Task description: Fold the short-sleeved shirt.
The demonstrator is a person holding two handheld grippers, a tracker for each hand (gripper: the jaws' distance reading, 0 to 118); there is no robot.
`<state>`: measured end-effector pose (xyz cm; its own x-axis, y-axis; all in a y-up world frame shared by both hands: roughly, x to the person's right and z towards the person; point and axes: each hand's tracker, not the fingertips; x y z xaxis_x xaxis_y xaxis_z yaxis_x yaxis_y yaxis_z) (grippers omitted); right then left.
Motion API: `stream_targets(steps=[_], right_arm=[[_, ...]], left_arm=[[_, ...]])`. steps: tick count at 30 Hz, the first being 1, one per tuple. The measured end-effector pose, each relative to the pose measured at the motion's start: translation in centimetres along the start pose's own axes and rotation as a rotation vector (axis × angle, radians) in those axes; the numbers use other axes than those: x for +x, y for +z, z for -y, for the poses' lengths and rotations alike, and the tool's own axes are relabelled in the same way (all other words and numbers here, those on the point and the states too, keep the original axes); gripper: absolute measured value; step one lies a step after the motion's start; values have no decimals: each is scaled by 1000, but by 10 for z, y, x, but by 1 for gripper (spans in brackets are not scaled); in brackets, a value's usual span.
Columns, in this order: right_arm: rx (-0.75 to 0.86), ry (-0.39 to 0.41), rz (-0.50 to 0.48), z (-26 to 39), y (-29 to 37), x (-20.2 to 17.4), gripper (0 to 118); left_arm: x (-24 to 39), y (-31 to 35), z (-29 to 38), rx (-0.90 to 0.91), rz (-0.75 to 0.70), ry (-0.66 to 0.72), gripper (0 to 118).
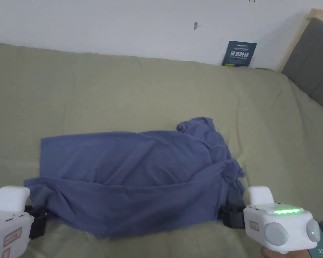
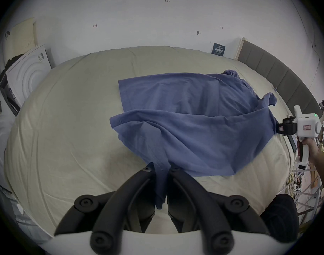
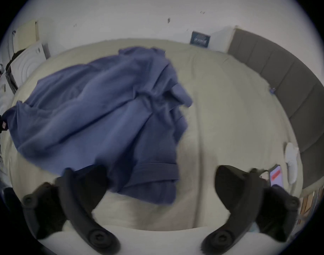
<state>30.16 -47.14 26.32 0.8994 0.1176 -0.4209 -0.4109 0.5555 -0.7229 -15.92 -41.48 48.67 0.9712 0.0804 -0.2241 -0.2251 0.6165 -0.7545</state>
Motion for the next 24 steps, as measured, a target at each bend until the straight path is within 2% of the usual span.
stream_targets(steps=[2,3,4,5,6,8,12,17,20,24], right_arm=[[7,2,-97,0,-2,-6,56],[28,1,-168,1,0,-10,32],[22,-16,-193,0,3,-14,16],[14,-28,-153,-1,6,-17,15],[14,-53,-153,0,10,-19,15],[-1,-170,-225,1,11,-8,14],[21,-181,-216,3,29,3,14],[56,-228,-266,-4,69,14,14],[50,-229,-287,-11,93,19,14],[52,-244,-319,-13,124,28,14]], left_arm=[[0,-1,3,-2,6,7,10],[0,-1,5,2,9,8,10],[1,-2,6,7,11,10,10],[-5,-9,9,11,4,12,10],[-8,-12,10,11,15,19,10],[-12,-16,12,-4,59,65,10],[-17,-14,17,3,60,104,10],[-23,9,12,8,110,141,10],[-17,27,7,-31,149,92,8],[-11,55,1,32,94,77,7]])
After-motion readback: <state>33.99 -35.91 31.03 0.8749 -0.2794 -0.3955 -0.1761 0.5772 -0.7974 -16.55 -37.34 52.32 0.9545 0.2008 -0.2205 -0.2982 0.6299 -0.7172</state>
